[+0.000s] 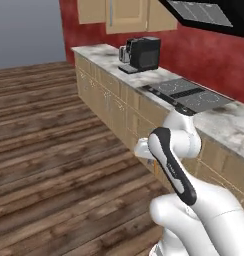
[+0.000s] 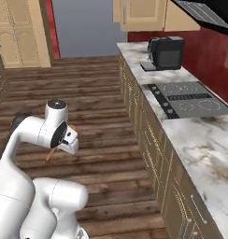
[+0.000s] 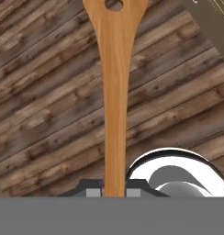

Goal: Organize the utensils by type. Pick up the wooden spoons from the counter and place them in the open cabinet. Then pick up the metallic utensils from the counter and place them in the open drawer.

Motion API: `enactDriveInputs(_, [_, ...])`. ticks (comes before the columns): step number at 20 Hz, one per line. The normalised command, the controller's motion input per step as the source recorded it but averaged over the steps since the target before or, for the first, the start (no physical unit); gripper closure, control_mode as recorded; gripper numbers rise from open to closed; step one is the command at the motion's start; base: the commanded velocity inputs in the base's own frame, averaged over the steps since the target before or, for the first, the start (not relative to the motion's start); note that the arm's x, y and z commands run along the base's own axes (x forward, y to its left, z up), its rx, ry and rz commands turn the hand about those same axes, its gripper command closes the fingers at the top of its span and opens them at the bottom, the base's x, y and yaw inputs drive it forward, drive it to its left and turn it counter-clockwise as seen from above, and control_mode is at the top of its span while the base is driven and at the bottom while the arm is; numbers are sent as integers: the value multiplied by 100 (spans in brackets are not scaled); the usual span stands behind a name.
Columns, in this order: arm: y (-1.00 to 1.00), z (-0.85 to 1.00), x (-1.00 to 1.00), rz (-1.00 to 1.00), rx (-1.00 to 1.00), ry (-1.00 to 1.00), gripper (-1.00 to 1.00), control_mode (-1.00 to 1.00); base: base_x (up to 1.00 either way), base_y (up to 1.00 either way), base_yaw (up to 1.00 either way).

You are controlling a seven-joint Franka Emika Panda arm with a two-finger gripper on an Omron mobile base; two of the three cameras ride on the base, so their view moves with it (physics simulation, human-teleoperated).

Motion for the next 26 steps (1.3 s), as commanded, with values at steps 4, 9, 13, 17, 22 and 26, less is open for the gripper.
enactDriveInputs(4, [0,0,0,0,0,0,100,100,41,0,64])
enactDriveInputs(9, [0,0,0,0,0,0,100,100,94,0,12])
enactDriveInputs(13, [0,0,0,0,0,0,100,100,100,0,0])
enactDriveInputs(17, [0,0,0,0,0,0,100,100,100,0,0])
enactDriveInputs(22, [0,0,0,0,0,0,100,100,100,0,0])
enactDriveInputs(26, [0,0,0,0,0,0,100,100,100,0,0])
